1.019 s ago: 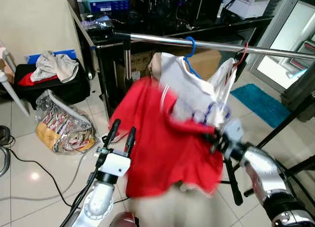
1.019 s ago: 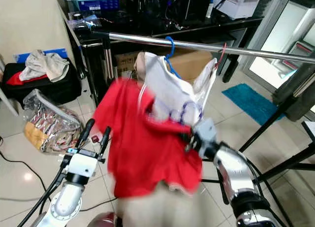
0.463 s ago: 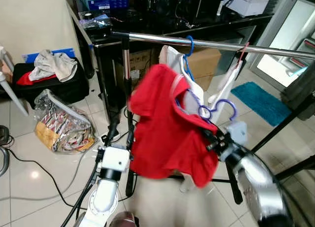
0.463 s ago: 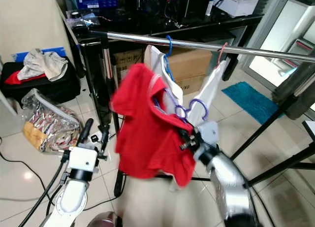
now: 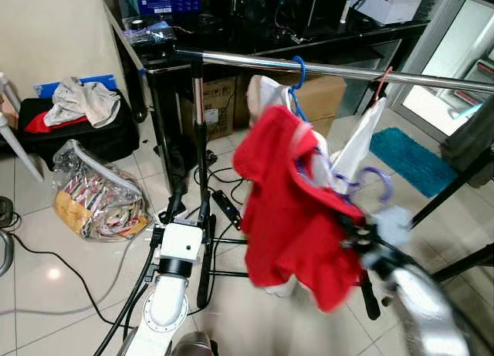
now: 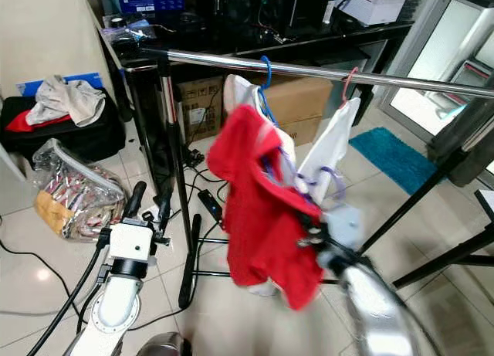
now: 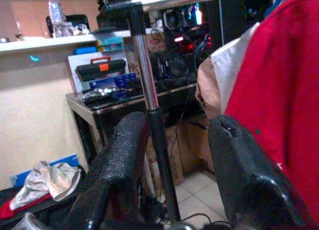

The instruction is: Hang hanger

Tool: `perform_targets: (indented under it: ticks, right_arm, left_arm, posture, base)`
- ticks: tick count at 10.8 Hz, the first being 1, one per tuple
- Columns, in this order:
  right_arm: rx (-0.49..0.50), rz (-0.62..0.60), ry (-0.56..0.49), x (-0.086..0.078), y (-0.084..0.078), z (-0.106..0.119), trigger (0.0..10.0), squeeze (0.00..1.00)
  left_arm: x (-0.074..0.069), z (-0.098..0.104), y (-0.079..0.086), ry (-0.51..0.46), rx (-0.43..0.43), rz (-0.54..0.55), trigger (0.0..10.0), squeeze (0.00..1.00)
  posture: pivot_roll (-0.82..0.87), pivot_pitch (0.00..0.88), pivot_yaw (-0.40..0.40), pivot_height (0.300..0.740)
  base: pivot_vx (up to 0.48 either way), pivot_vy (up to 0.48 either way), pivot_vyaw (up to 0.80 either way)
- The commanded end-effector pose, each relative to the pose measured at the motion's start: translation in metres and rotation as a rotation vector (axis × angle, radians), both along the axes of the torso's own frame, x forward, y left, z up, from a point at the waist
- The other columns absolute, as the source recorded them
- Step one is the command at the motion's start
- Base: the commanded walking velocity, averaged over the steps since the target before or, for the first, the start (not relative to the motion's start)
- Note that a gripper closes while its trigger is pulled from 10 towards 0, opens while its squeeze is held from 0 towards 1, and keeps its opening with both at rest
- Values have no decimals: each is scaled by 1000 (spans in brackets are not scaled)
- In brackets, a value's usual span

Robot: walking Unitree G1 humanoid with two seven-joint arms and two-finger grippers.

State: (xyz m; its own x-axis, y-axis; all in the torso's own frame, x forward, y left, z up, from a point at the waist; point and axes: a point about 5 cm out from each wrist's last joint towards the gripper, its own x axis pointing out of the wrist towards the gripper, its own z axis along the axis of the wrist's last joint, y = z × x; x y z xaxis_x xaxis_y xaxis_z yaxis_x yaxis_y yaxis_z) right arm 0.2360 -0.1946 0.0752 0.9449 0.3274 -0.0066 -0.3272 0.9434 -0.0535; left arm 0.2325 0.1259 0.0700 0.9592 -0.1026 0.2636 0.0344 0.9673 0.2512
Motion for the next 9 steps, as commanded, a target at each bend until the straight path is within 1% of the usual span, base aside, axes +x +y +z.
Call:
perform_targets:
  ticks: [1,2,3,4,5,6,7,9]
  right_arm:
    - [10,-48,-77,4,-7,19,10000,0]
    - [23,-79,-106,5,-7,26,10000,0]
    - [23,-100,-111,4,-7,25,10000,0]
    - [-15,-132,-65,-1,-9,10,10000,0]
    - [-38,-192,-32,-2,-15,0,10000,0]
    - [-40,-241,-15,0,-20,-4,10000,0]
    - [-36,-259,-12,1,-22,-4,10000,0]
    - [-46,-291,-39,9,-20,-1,10000,0]
  left_arm:
    - [2,-2,-3,21,-8,-9,10000,0]
    - [2,-4,-4,35,-21,-3,10000,0]
    - [2,-8,-3,58,-28,23,10000,0]
    - [5,-12,3,86,-65,79,10000,0]
    - [6,-14,7,101,-78,105,10000,0]
    - [7,-15,9,108,-84,111,10000,0]
    - [7,-17,9,115,-91,112,10000,0]
    - [7,-26,13,168,-125,122,10000,0]
  posture:
    - [209,28,-65,740]
    - [209,25,-65,740]
    - [211,23,-67,740]
    - [216,19,-70,740]
    - [221,16,-72,740]
    - [222,16,-73,740]
    - [223,13,-73,740]
    - [223,13,-73,740]
  base:
    - [0,0,0]
    - [0,0,0]
    - [0,0,0]
    - [0,0,0]
    - [0,0,0]
    - [0,0,0]
    - [0,0,0]
    - [0,0,0]
